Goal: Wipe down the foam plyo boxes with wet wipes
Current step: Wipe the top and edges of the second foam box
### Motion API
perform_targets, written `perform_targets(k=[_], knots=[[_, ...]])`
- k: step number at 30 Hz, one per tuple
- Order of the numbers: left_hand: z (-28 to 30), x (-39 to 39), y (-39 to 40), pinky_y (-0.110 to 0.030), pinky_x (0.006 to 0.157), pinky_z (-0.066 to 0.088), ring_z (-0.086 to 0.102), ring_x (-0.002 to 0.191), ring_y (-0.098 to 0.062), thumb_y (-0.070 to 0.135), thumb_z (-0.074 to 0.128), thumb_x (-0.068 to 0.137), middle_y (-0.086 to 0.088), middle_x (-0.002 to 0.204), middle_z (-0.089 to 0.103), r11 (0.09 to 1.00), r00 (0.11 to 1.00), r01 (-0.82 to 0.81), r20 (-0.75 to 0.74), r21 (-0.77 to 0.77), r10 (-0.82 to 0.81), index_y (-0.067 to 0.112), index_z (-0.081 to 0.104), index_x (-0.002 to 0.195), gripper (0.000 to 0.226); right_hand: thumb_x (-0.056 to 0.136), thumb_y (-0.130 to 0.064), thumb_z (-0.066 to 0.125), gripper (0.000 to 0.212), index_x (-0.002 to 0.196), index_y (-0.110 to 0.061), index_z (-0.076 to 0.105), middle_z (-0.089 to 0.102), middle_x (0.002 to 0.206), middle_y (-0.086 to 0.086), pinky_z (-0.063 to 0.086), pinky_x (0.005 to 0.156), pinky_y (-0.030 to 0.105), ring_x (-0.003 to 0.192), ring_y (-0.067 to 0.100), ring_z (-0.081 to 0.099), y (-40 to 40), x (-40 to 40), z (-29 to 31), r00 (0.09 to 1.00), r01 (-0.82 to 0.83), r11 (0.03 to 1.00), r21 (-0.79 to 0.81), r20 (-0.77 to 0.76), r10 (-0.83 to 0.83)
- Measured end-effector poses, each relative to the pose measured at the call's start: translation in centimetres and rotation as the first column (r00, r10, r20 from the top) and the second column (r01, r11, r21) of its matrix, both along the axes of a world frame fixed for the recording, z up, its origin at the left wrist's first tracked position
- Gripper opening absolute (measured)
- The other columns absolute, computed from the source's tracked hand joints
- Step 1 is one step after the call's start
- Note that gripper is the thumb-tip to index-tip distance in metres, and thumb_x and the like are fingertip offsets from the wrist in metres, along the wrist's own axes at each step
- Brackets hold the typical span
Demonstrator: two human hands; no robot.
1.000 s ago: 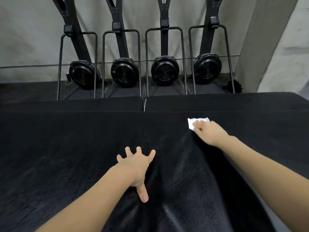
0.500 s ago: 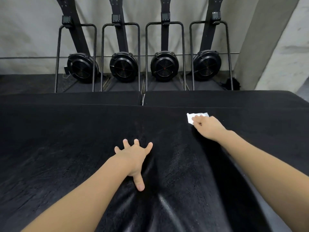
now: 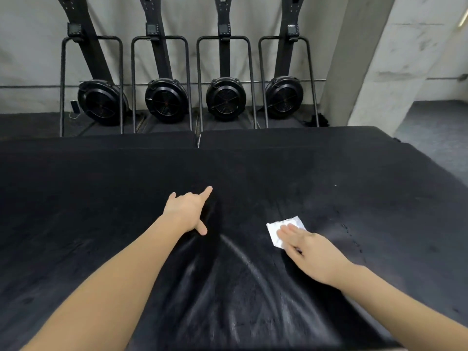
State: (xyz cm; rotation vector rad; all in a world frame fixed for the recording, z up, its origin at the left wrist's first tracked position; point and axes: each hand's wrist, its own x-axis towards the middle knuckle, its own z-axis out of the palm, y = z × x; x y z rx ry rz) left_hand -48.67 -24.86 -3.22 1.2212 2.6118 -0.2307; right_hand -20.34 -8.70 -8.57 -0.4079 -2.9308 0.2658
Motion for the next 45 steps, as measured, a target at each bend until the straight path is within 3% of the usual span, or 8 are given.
perform_targets(k=[3, 9, 14, 18, 25, 31, 36, 45], knots=[[-0.1, 1.3, -1.8, -0.054, 0.124, 0.01, 0.063, 0.108, -0.024, 0.046, 0.07, 0.091, 0.001, 0.098, 0.063, 0.997, 0.998, -0.062, 0.005, 0.049, 0.062, 0.035, -0.004, 0.16, 0.102, 0.103, -0.026, 0.04, 0.007, 0.096, -0.027, 0.04, 0.045, 0.094, -0.012, 0.047, 0.067, 0.025, 0.08, 0.008, 0.045, -2.3, 2.3, -0.7, 1.0, 0.002, 1.0, 0.001, -0.023, -0.002], [-2.6, 9.2, -5.6, -0.053, 0.124, 0.007, 0.035, 0.144, -0.022, 0.008, 0.046, 0.097, 0.001, 0.151, 0.044, 0.963, 0.94, 0.26, -0.247, 0.064, -0.237, 0.03, 0.013, 0.161, 0.075, 0.104, -0.032, 0.037, 0.006, 0.106, -0.031, 0.042, 0.042, 0.104, -0.02, 0.053, 0.073, 0.031, 0.091, 0.005, 0.048, -7.7, 7.2, -1.1, 0.999, 0.0, 1.0, -0.019, -0.038, -0.001], [-5.2, 18.3, -9.7, -0.04, 0.096, 0.053, 0.066, 0.112, -0.021, 0.033, 0.051, 0.097, 0.002, 0.117, 0.069, 0.692, 0.856, 0.516, -0.285, 0.505, -0.431, 0.022, 0.063, 0.133, 0.039, 0.102, -0.043, 0.037, 0.035, 0.13, -0.028, 0.05, 0.05, 0.138, -0.017, 0.047, 0.102, 0.027, 0.13, 0.01, 0.048, -12.3, 11.9, -2.0, 0.999, 0.008, 0.998, -0.069, -0.042, -0.011], [-5.9, 22.3, -12.0, -0.049, 0.123, 0.013, 0.019, 0.153, -0.029, 0.068, 0.043, 0.094, -0.003, 0.164, 0.028, 0.803, 0.852, 0.52, -0.12, 0.29, -0.509, 0.029, 0.027, 0.158, 0.076, 0.088, -0.045, 0.064, 0.065, 0.145, -0.018, 0.05, 0.043, 0.152, -0.007, 0.022, 0.119, 0.025, 0.143, 0.012, 0.037, -14.1, 13.8, -4.7, 0.994, 0.039, 0.998, 0.059, -0.103, -0.032], [-5.6, 23.1, -11.1, -0.058, 0.123, 0.008, 0.003, 0.153, -0.043, 0.016, 0.06, 0.094, -0.014, 0.168, 0.004, 0.872, 0.86, 0.471, -0.289, 0.132, -0.42, 0.024, -0.01, 0.161, 0.096, 0.057, -0.023, 0.092, 0.086, 0.135, -0.009, 0.06, 0.059, 0.139, 0.005, 0.031, 0.11, 0.041, 0.13, 0.024, 0.056, -14.3, 9.9, -4.4, 0.989, 0.129, 0.96, 0.25, -0.107, -0.105], [-2.1, 22.9, -10.5, -0.046, 0.117, 0.031, 0.037, 0.141, -0.036, 0.006, 0.061, 0.09, -0.01, 0.155, 0.037, 0.843, 0.83, 0.498, -0.393, 0.204, -0.395, 0.014, 0.006, 0.161, 0.089, 0.059, -0.013, 0.087, 0.066, 0.121, -0.014, 0.065, 0.066, 0.12, -0.002, 0.054, 0.092, 0.032, 0.115, 0.018, 0.062, -13.9, 7.8, 0.5, 0.968, 0.147, 0.96, 0.237, -0.234, -0.09], [4.4, 22.0, -10.2, -0.028, 0.071, 0.041, 0.06, 0.095, -0.019, 0.003, 0.067, 0.082, 0.003, 0.112, 0.059, 0.794, 0.768, 0.548, -0.534, 0.264, -0.353, 0.017, 0.029, 0.156, 0.084, 0.054, -0.004, 0.089, 0.054, 0.105, -0.013, 0.072, 0.072, 0.107, -0.005, 0.051, 0.062, 0.02, 0.1, 0.014, 0.07, -13.8, 6.9, 6.6, 0.905, 0.191, 0.94, 0.283, -0.421, -0.057], [10.4, 18.4, -15.4, -0.031, 0.072, 0.05, 0.062, 0.099, -0.021, -0.004, 0.062, 0.079, 0.004, 0.115, 0.063, 0.731, 0.76, 0.573, -0.573, 0.37, -0.306, 0.017, 0.045, 0.15, 0.075, 0.059, -0.009, 0.087, 0.054, 0.111, -0.013, 0.071, 0.072, 0.113, -0.006, 0.049, 0.055, 0.022, 0.102, 0.013, 0.069, -17.8, 2.4, 10.7, 0.824, 0.121, 0.957, 0.265, -0.564, 0.053]])
